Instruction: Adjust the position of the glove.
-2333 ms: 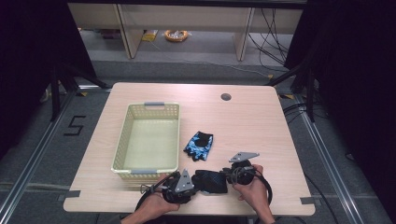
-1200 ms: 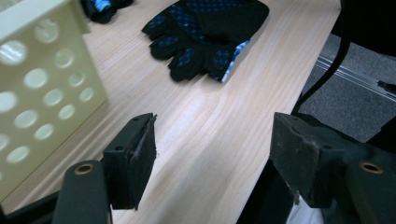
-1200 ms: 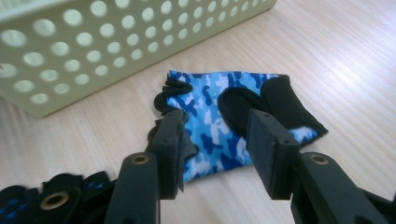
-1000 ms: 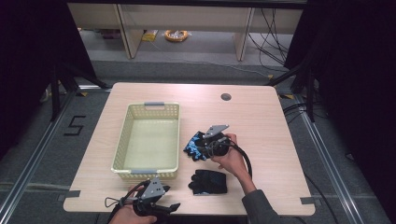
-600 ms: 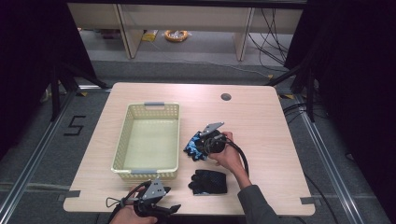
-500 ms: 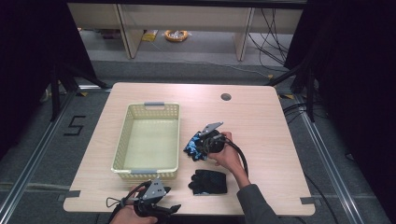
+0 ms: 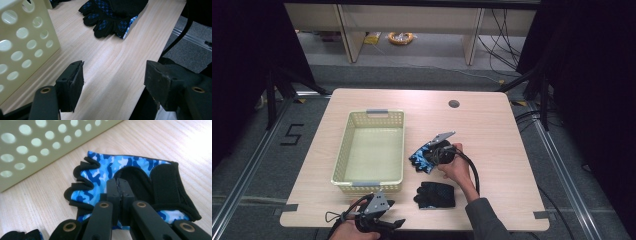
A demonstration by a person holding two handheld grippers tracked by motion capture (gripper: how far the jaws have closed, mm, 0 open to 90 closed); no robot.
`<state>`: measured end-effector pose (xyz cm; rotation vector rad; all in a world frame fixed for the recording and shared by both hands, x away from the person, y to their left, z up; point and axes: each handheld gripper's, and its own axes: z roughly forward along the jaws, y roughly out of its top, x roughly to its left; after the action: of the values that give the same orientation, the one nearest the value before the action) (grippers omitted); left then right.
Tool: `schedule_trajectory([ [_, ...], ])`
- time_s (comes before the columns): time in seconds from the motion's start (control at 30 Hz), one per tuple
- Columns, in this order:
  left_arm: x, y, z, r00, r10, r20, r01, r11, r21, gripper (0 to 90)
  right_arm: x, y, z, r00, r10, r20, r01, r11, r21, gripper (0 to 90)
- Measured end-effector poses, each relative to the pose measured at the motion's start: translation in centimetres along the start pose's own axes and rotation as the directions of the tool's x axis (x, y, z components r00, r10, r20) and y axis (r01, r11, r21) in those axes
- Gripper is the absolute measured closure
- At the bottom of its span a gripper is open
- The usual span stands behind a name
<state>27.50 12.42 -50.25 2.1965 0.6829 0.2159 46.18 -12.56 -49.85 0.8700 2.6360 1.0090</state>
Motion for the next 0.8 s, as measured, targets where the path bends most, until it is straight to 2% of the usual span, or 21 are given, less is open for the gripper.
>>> schedule_trajectory([
  [0.03, 0.0, 0.0, 0.0, 1.0000, 0.000, 0.000, 0.000, 1.0000, 0.000, 31.6, 0.0, 0.0, 0.0, 1.0000, 0.000, 0.000, 0.000, 1.000, 0.000, 89.7],
  [0.07, -0.2, 0.0, 0.1, 0.9991, -0.041, 0.005, 0.041, 0.9991, -0.013, 31.6, 0.3, 0.1, -0.2, 0.9995, 0.033, 0.003, -0.033, 0.999, -0.020, 89.7],
  [0.1, -0.3, -0.1, 0.2, 0.9983, -0.057, 0.009, 0.058, 0.9979, -0.028, 31.6, 0.3, 0.2, -0.3, 0.9999, 0.015, 0.008, -0.015, 0.999, -0.029, 89.7],
  [0.17, -0.3, -0.1, 0.2, 0.9983, -0.058, 0.009, 0.058, 0.9980, -0.027, 31.7, 0.4, 0.2, -0.5, 0.9997, 0.023, 0.010, -0.022, 0.999, -0.030, 89.8],
  [0.2, 0.0, -0.1, 0.0, 1.0000, -0.004, -0.001, 0.005, 1.0000, 0.003, 31.8, 0.6, 0.4, -1.0, 0.9989, 0.046, 0.012, -0.046, 0.998, -0.036, 89.8],
  [0.23, 0.1, -0.1, 0.0, 1.0000, 0.004, 0.001, -0.004, 1.0000, 0.003, 31.8, 0.6, 0.4, -1.1, 0.9983, 0.056, 0.017, -0.055, 0.998, -0.044, 89.8],
  [0.27, 0.1, -0.1, 0.0, 1.0000, 0.004, 0.001, -0.004, 1.0000, 0.003, 31.9, 0.6, 0.4, -1.1, 0.9983, 0.056, 0.017, -0.055, 0.998, -0.044, 89.8],
  [0.3, -0.1, -0.1, 0.0, 0.9997, -0.026, -0.003, 0.026, 0.9997, 0.000, 31.9, 0.6, 0.5, -1.5, 0.9985, 0.054, 0.010, -0.054, 0.997, -0.057, 89.8],
  [0.33, -0.1, -0.1, 0.0, 0.9997, -0.026, -0.003, 0.026, 0.9997, 0.000, 31.9, 0.6, 0.5, -1.7, 0.9982, 0.059, 0.011, -0.058, 0.997, -0.059, 89.8],
  [0.37, -0.3, -0.1, 0.2, 0.9985, -0.055, 0.008, 0.055, 0.9981, -0.026, 31.9, 0.6, 0.5, -1.7, 0.9982, 0.059, 0.011, -0.058, 0.997, -0.059, 89.8],
  [0.53, -0.3, -0.1, 0.1, 0.9985, -0.054, 0.007, 0.054, 0.9982, -0.027, 31.9, 0.5, 0.6, -2.6, 0.9962, 0.085, 0.014, -0.083, 0.990, -0.118, 89.8],
  [0.6, -0.3, -0.1, 0.1, 0.9985, -0.054, 0.007, 0.054, 0.9982, -0.027, 32.0, 0.6, 0.6, -2.9, 0.9946, 0.103, 0.014, -0.101, 0.989, -0.112, 89.8],
  [0.63, -0.3, -0.1, 0.1, 0.9988, -0.049, 0.002, 0.049, 0.9985, -0.026, 32.0, 0.5, 0.6, -3.4, 0.9940, 0.109, 0.014, -0.106, 0.984, -0.140, 89.8],
  [0.7, -0.2, 0.0, 0.0, 0.9989, -0.047, -0.002, 0.047, 0.9986, -0.022, 31.9, 0.6, 0.6, -3.9, 0.9923, 0.121, 0.023, -0.117, 0.983, -0.142, 89.8],
  [0.73, -0.2, 0.0, 0.1, 0.9985, -0.055, 0.004, 0.055, 0.9982, -0.024, 31.9, 0.6, 0.6, -4.2, 0.9916, 0.126, 0.029, -0.120, 0.980, -0.161, 89.8],
  [0.77, -0.1, 0.0, 0.0, 0.9994, -0.033, 0.008, 0.033, 0.9991, -0.026, 31.7, 0.8, 0.5, -4.5, 0.9890, 0.146, 0.022, -0.140, 0.974, -0.176, 89.8],
  [0.8, -0.1, 0.0, 0.0, 0.9994, -0.033, 0.008, 0.033, 0.9991, -0.026, 31.5, 0.9, 0.5, -4.9, 0.9877, 0.155, 0.020, -0.148, 0.970, -0.190, 89.8],
])
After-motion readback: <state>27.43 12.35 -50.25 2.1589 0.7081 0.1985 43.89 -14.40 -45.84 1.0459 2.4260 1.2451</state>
